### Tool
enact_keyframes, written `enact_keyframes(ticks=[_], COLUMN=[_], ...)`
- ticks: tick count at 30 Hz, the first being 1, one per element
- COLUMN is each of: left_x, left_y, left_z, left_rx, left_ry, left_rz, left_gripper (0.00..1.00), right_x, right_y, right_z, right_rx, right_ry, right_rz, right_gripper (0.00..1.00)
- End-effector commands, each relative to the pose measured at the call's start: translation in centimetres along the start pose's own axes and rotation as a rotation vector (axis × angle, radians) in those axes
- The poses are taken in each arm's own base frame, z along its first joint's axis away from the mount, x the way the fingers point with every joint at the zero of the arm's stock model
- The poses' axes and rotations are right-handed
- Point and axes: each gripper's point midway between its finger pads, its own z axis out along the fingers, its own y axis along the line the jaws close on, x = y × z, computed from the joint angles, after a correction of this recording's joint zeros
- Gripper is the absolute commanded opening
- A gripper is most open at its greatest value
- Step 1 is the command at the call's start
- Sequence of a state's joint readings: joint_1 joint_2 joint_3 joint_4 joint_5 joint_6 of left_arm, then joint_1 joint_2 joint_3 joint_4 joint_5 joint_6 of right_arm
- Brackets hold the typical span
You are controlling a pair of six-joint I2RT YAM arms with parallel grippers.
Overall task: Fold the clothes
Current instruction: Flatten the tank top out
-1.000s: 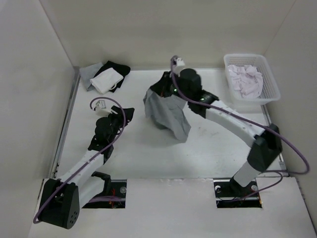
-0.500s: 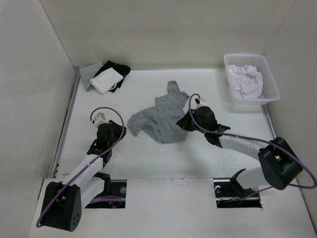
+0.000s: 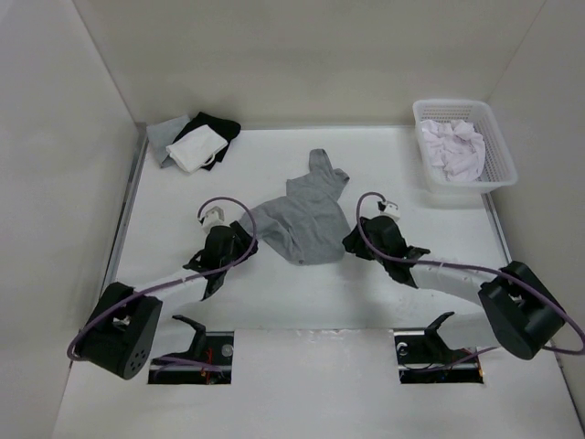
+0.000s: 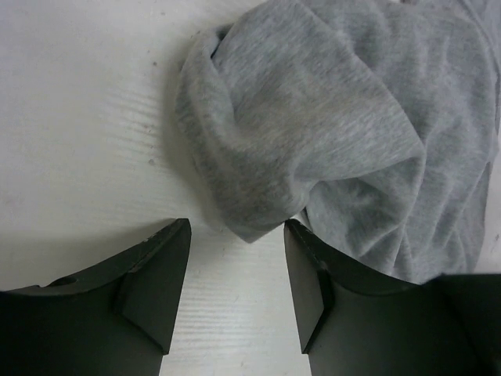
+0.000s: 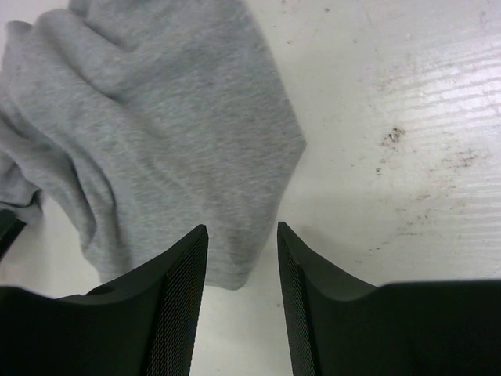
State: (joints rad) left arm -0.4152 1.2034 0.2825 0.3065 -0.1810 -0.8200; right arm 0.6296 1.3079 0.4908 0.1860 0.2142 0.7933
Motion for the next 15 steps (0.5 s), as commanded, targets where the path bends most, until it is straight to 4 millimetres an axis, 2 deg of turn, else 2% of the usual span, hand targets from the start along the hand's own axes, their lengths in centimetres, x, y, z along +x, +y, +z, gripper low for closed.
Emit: enact_keyframes(ticks=[1,2,3,4,5,6,7,8,9,11,12,14,15], left_x=[-2.6,-2.9,-3.6,-4.0,-4.7,-5.0,-5.4,-5.8,-6.1,-6.8,-7.9,-9.4,-9.6], left_y=[-2.7,-3.1,-3.6,-3.9,-4.6,-5.0,-5.8,-6.6,-7.4,-8.4,-8.4,-6.9,-6.0], left_z=[1.4,1.5,1.7,1.7,1.6,1.4,1.0,0.5,-0.3,-2.4,-4.7,-7.8,-8.4], left_rx=[0.068,0.078,0.093,0.100,0.116,0.128,0.151,0.178,0.208,0.257,0.274,0.243,0.214], left_ry=[-0.084,-0.093,-0.112,-0.120,-0.129,-0.132,-0.134,-0.131,-0.124,-0.108,-0.115,-0.138,-0.142], left_rz=[-0.030,-0.033,-0.041,-0.048,-0.061,-0.068,-0.071,-0.072,-0.078,-0.098,-0.110,-0.120,-0.121], left_gripper=[0.48,0.45,0.35,0.30,0.20,0.16,0.11,0.07,0.04,0.00,0.00,0.03,0.05], right_x=[0.6,0.7,0.9,0.9,0.5,0.2,-0.1,-0.5,-0.9,-2.3,-3.0,-2.1,-1.7], right_y=[-0.1,0.0,0.6,0.9,1.1,1.4,1.7,1.9,2.3,2.7,2.7,2.5,2.4], right_z=[1.9,2.1,2.9,3.4,4.0,4.4,5.0,5.3,5.2,3.9,1.9,-2.2,-3.4], right_rx=[0.023,0.020,0.003,-0.003,-0.009,-0.012,-0.015,-0.020,-0.033,-0.055,-0.070,-0.077,-0.077], right_ry=[0.006,0.010,0.029,0.035,0.032,0.029,0.024,0.015,-0.002,-0.056,-0.077,-0.027,-0.007], right_rz=[0.018,0.020,0.024,0.027,0.035,0.042,0.048,0.058,0.069,0.077,0.065,0.016,-0.002], right_gripper=[0.50,0.51,0.51,0.50,0.46,0.42,0.33,0.18,0.07,0.02,0.01,0.02,0.02])
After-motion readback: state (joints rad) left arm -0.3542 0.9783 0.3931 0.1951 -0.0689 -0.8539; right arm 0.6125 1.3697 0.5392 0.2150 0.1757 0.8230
